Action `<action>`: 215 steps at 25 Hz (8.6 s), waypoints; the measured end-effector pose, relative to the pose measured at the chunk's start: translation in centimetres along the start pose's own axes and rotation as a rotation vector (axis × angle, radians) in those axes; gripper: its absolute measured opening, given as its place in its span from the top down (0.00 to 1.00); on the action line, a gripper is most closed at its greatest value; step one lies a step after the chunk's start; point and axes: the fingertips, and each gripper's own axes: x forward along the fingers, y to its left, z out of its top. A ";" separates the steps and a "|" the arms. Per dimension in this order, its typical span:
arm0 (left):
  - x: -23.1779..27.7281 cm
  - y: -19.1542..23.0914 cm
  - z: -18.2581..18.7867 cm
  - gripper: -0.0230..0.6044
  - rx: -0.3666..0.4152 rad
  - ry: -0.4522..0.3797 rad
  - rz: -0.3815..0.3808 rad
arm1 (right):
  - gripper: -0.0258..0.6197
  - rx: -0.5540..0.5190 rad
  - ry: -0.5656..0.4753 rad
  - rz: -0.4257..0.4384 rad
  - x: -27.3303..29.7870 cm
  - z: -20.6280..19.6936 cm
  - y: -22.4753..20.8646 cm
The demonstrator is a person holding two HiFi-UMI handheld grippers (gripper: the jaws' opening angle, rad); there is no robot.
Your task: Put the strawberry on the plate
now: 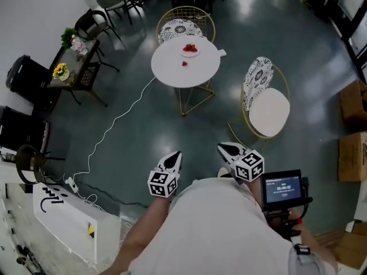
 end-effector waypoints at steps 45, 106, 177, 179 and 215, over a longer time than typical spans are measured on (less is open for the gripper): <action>8.5 8.1 4.8 0.96 -0.093 0.022 0.094 | 0.95 0.012 0.000 0.085 9.5 7.0 -8.7; 25.8 24.0 16.4 0.96 -0.009 0.091 -0.164 | 0.95 0.061 -0.023 -0.169 24.1 17.7 -23.9; 50.5 29.8 14.4 0.95 0.091 0.564 -0.188 | 0.95 0.236 0.143 -0.104 33.6 18.8 -42.8; 51.0 30.2 14.3 0.95 0.125 0.577 -0.176 | 0.95 0.239 0.145 -0.107 33.5 18.8 -42.8; 54.9 32.7 12.8 0.72 0.464 0.732 -0.201 | 0.95 0.318 0.143 -0.190 31.9 17.7 -44.7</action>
